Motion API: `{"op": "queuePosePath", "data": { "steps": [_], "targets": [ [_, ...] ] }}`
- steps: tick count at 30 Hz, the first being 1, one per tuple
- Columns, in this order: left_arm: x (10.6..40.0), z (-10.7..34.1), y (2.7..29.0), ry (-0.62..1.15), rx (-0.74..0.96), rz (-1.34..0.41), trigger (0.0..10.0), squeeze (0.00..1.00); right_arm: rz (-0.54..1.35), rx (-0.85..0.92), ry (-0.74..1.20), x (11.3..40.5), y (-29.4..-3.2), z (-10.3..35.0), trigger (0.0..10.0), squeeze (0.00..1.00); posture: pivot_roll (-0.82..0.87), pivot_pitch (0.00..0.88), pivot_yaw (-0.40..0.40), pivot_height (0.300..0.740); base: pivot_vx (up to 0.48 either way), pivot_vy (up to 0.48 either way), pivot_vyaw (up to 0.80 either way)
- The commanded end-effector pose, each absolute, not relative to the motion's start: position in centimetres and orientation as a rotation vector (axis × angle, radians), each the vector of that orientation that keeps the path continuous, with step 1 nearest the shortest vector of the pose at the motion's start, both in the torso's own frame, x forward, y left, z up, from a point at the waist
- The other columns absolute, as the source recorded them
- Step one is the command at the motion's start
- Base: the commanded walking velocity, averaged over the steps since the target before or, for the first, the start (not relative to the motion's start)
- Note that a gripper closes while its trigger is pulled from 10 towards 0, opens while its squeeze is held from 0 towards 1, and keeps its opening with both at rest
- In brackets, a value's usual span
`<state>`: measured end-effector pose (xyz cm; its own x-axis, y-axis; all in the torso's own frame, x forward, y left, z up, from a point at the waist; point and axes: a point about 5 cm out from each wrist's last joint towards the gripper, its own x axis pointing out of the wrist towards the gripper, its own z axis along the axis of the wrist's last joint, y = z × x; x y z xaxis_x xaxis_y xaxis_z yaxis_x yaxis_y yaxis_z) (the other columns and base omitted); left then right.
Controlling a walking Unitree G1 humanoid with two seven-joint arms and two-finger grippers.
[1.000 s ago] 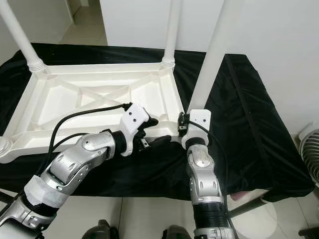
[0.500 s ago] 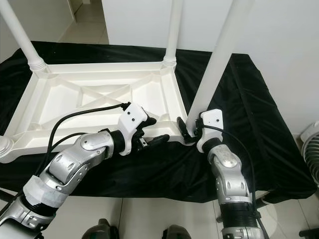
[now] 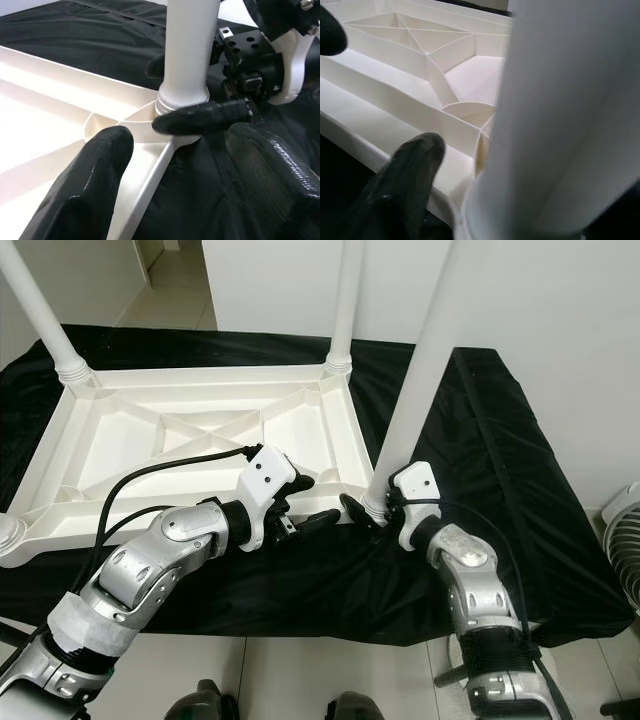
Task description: Building children table
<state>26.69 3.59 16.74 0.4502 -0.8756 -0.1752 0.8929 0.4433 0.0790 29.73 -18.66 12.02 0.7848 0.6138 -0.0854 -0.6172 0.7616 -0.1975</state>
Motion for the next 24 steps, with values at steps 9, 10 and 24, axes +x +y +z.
{"op": "queuePosePath", "data": {
  "steps": [9,10,24],
  "targets": [
    [26.7,16.8,3.6,0.119,0.174,-1.110,10.0,0.00,0.632,-0.136,0.048,29.9,-18.6,10.5,0.0,0.00,-0.04,0.000,0.004,0.740,0.000,0.000,0.00],
    [26.8,16.9,3.6,0.117,0.173,-1.109,10.0,0.00,0.587,-0.143,0.053,29.8,-18.3,10.2,0.0,0.00,-0.05,0.000,0.005,0.740,0.000,0.000,0.00],
    [27.6,17.3,3.7,0.097,0.180,-1.093,10.0,0.00,-0.004,-0.085,0.081,29.5,-16.9,9.6,0.0,0.00,-0.05,0.000,0.010,0.740,0.000,0.000,0.00]
  ]
}}
